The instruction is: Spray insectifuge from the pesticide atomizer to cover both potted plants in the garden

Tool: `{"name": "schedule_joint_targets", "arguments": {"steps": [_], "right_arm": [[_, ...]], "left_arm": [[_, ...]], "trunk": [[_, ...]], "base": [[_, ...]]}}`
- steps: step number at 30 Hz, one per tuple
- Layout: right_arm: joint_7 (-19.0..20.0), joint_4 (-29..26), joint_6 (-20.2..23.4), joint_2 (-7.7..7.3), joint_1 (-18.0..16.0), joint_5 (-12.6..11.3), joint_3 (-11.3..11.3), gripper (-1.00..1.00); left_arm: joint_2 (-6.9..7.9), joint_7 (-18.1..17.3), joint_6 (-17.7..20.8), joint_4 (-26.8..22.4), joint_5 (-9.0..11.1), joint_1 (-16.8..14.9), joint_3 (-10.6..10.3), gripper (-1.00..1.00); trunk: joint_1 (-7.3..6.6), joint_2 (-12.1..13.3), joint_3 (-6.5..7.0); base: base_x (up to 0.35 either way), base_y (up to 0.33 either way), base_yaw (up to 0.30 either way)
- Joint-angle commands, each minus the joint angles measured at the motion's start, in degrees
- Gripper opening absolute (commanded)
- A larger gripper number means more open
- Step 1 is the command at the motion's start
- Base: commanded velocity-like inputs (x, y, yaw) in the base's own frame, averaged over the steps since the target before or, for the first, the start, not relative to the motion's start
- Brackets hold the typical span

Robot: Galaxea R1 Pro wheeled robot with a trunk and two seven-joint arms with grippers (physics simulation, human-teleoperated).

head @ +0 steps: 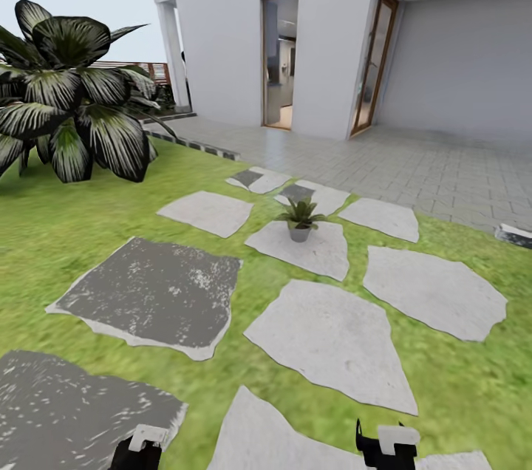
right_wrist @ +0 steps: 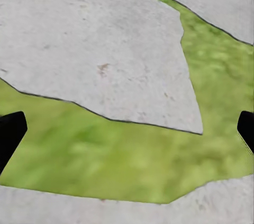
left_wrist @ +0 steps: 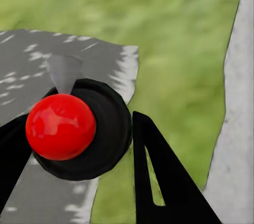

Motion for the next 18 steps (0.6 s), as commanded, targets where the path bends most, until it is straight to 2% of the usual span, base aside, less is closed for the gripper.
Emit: {"name": "schedule_joint_targets", "arguments": {"steps": [1, 18], "right_arm": [[-0.35, 0.04, -0.07, 0.02, -0.03, 0.61, -0.34, 1.0], [-0.35, 0.05, -0.07, 0.02, -0.03, 0.61, -0.34, 1.0]], "left_arm": [[0.03, -0.25, -0.18, 0.05, 0.6, -0.04, -0.34, -1.0], [0.03, -0.25, -0.24, 0.05, 0.6, -0.05, -0.34, -1.0]], "trunk": [[0.02, -0.02, -0.05], [0.02, -0.02, -0.05]], "base": [[0.341, -0.103, 0.0], [0.341, -0.103, 0.0]]}}
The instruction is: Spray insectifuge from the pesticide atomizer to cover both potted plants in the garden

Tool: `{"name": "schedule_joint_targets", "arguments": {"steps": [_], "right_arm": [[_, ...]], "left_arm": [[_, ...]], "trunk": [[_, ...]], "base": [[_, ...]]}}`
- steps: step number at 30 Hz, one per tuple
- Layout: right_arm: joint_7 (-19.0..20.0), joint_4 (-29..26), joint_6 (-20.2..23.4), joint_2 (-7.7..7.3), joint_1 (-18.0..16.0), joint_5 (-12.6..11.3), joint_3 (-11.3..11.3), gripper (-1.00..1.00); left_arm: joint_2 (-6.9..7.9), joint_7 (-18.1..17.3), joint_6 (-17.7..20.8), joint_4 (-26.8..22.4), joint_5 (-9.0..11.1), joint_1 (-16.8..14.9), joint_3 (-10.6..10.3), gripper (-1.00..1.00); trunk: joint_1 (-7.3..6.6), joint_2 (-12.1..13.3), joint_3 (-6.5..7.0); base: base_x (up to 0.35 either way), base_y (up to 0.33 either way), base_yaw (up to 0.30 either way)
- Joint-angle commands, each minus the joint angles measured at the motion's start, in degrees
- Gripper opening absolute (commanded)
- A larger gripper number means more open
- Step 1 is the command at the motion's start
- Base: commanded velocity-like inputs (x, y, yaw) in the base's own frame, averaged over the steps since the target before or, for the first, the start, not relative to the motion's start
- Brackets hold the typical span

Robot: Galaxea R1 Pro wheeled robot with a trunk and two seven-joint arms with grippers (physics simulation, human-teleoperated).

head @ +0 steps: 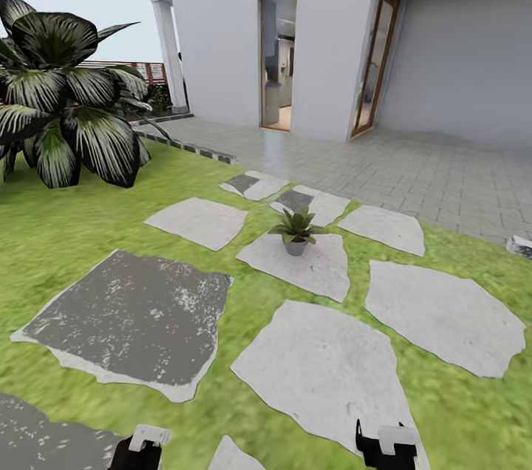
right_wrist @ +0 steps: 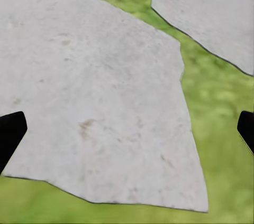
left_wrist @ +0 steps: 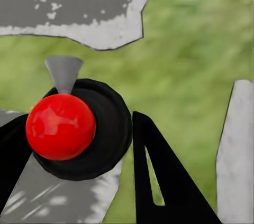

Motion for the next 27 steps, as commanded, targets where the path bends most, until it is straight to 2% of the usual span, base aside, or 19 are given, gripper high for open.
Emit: {"name": "schedule_joint_targets", "arguments": {"steps": [1, 27], "right_arm": [[-0.35, 0.04, -0.07, 0.02, -0.03, 0.61, -0.34, 1.0], [-0.35, 0.09, -0.07, 0.02, -0.03, 0.61, -0.34, 1.0]], "left_arm": [[0.03, -0.29, -0.17, 0.05, 0.6, -0.04, -0.35, -1.0], [0.02, -0.32, -0.17, 0.05, 0.6, -0.01, -0.42, -1.0]], "trunk": [[0.02, -0.02, -0.05], [0.02, -0.02, -0.05]], "base": [[0.341, -0.103, 0.0], [0.341, -0.103, 0.0]]}}
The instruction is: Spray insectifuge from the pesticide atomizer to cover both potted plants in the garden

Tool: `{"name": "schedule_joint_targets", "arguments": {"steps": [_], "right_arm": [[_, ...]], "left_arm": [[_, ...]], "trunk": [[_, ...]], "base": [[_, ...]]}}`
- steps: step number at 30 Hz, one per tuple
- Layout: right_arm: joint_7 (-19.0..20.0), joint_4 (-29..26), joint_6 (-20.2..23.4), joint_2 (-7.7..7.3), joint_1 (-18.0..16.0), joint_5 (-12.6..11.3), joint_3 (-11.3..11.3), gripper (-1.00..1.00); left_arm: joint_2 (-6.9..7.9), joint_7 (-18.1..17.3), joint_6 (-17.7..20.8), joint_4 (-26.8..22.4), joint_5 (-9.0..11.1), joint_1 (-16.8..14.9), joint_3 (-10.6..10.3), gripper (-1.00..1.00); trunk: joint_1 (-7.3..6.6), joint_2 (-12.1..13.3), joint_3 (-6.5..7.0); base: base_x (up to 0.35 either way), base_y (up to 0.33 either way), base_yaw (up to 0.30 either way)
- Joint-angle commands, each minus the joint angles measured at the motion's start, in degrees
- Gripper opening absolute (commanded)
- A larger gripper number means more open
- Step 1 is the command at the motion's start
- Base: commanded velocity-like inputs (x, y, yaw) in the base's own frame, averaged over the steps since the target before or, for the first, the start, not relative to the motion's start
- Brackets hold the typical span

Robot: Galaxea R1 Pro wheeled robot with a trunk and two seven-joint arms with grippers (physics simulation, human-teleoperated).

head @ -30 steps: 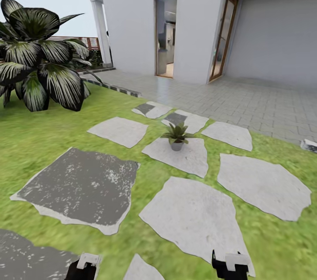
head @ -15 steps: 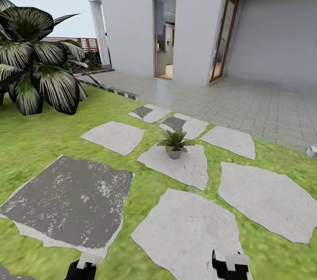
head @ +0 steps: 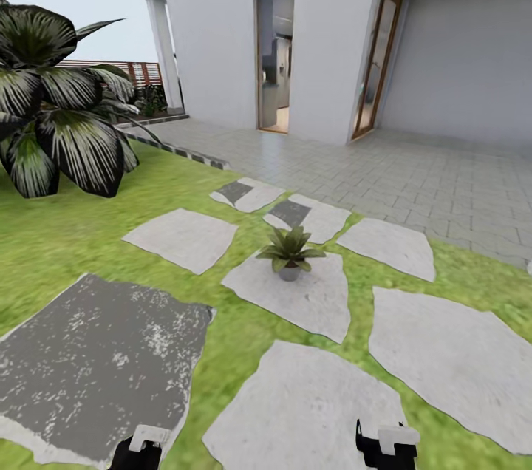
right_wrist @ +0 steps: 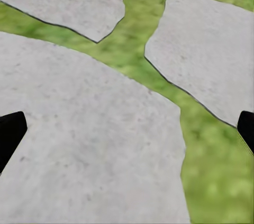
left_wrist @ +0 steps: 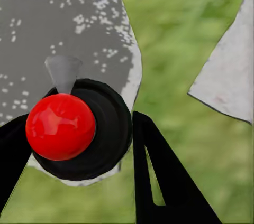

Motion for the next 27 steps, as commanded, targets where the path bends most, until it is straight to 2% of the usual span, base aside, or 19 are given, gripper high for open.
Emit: {"name": "schedule_joint_targets", "arguments": {"steps": [1, 27], "right_arm": [[-0.35, 0.02, -0.07, 0.02, -0.03, 0.61, -0.34, 1.0], [-0.36, -0.01, -0.07, -0.14, -0.03, 0.61, -0.34, 1.0]], "left_arm": [[0.0, -0.28, -0.17, 0.05, 0.6, -0.04, -0.34, -1.0], [-0.05, -0.27, -0.15, 0.05, 0.6, -0.03, -0.34, -1.0]], "trunk": [[0.02, -0.02, -0.05], [0.02, -0.02, -0.05]], "base": [[0.341, -0.103, 0.0], [0.341, -0.102, 0.0]]}}
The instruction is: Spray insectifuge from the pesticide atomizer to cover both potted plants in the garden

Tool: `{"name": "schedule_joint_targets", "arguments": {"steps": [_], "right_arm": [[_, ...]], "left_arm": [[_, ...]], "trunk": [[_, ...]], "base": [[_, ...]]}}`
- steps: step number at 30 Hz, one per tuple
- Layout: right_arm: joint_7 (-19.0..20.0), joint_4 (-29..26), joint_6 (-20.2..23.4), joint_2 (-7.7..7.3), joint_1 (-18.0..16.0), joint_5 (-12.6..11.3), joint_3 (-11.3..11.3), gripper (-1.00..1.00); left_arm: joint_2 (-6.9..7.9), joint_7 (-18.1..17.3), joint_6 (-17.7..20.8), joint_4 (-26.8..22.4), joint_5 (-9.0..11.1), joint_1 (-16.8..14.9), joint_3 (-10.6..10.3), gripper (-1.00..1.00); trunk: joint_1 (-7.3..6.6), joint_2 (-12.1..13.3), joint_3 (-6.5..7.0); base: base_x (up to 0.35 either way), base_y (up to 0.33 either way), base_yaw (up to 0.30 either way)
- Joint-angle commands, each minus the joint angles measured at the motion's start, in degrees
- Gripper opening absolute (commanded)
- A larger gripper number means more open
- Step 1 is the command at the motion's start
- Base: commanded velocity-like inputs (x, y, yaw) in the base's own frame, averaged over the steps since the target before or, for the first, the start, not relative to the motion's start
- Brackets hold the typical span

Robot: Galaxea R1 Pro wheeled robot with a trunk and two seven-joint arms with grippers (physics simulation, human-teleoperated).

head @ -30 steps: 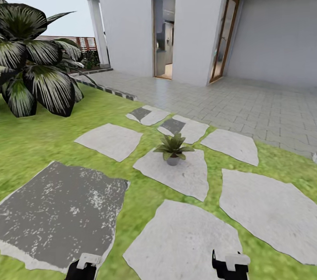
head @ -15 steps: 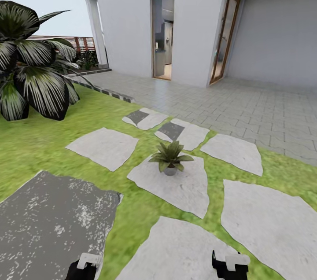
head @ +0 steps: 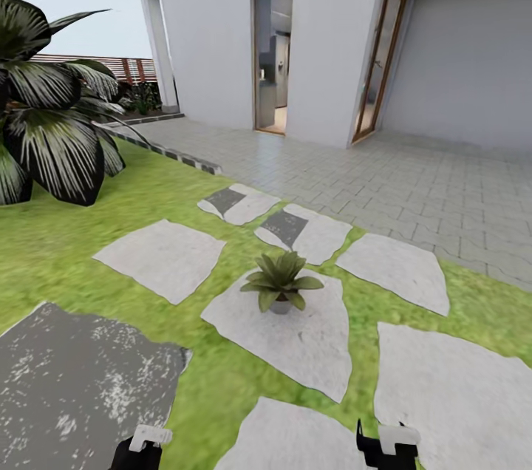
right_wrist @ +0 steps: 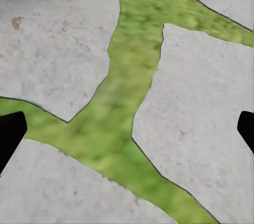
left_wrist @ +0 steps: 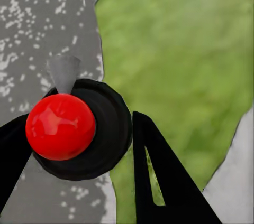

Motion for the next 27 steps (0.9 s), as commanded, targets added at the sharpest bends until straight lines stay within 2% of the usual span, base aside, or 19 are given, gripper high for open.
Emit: {"name": "schedule_joint_targets", "arguments": {"steps": [1, 18, 27], "right_arm": [[-0.35, 0.04, -0.07, 0.11, -0.03, 0.6, -0.35, 1.0], [-0.34, 0.05, -0.07, 0.27, -0.03, 0.6, -0.35, 1.0], [-0.34, 0.05, -0.07, 0.27, -0.03, 0.6, -0.35, 1.0]], "left_arm": [[0.02, -0.26, -0.17, 0.05, 0.6, -0.04, -0.34, -1.0], [0.02, -0.28, -0.15, 0.05, 0.52, -0.07, -0.34, -1.0], [0.04, -0.28, -0.13, -0.07, 0.37, -0.06, -0.29, -1.0]], "trunk": [[0.02, -0.02, -0.05], [0.02, -0.02, -0.05], [0.02, -0.02, -0.05]], "base": [[0.341, -0.102, 0.0], [0.295, -0.146, 0.0], [0.049, -0.242, 0.0]]}}
